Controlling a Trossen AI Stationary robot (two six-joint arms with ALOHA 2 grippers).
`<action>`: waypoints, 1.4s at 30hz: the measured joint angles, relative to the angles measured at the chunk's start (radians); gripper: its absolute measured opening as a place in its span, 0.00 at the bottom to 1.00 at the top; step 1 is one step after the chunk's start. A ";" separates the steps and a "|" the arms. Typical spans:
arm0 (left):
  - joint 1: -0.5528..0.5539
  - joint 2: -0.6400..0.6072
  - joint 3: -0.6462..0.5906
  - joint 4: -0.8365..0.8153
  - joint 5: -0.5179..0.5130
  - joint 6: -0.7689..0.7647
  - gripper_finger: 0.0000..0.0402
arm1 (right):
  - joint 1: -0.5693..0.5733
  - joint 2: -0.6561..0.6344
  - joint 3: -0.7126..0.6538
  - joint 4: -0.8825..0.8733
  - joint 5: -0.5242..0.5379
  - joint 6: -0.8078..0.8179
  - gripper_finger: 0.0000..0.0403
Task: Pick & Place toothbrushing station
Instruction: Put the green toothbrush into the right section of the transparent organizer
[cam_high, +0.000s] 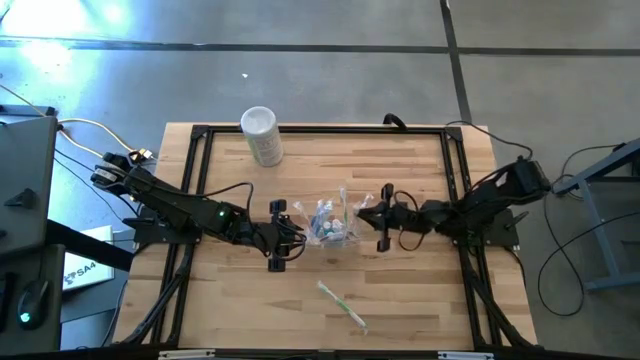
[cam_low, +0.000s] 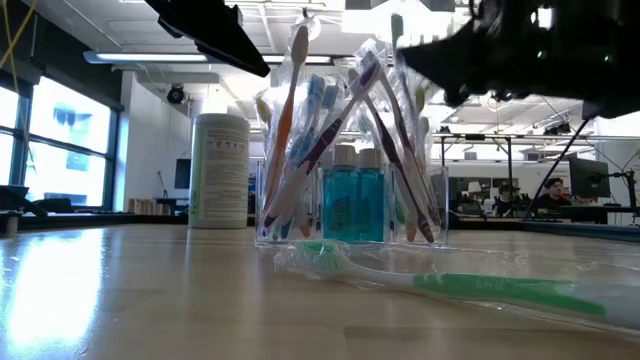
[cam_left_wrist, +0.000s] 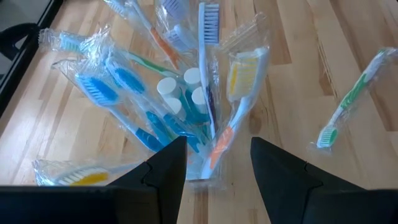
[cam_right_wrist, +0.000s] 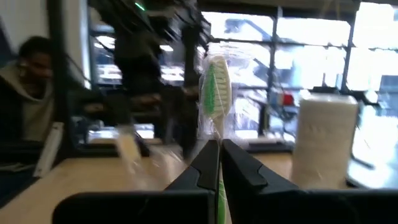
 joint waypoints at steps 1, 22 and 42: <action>0.000 0.000 0.000 0.000 0.000 0.000 0.43 | -0.005 0.017 0.000 0.000 0.016 0.018 0.01; 0.000 0.000 0.000 -0.002 0.018 -0.003 0.43 | 0.147 0.156 0.000 -0.078 0.368 0.238 0.01; 0.000 0.000 0.000 -0.023 0.044 -0.011 0.43 | 0.173 0.156 0.001 -0.161 0.404 0.227 0.23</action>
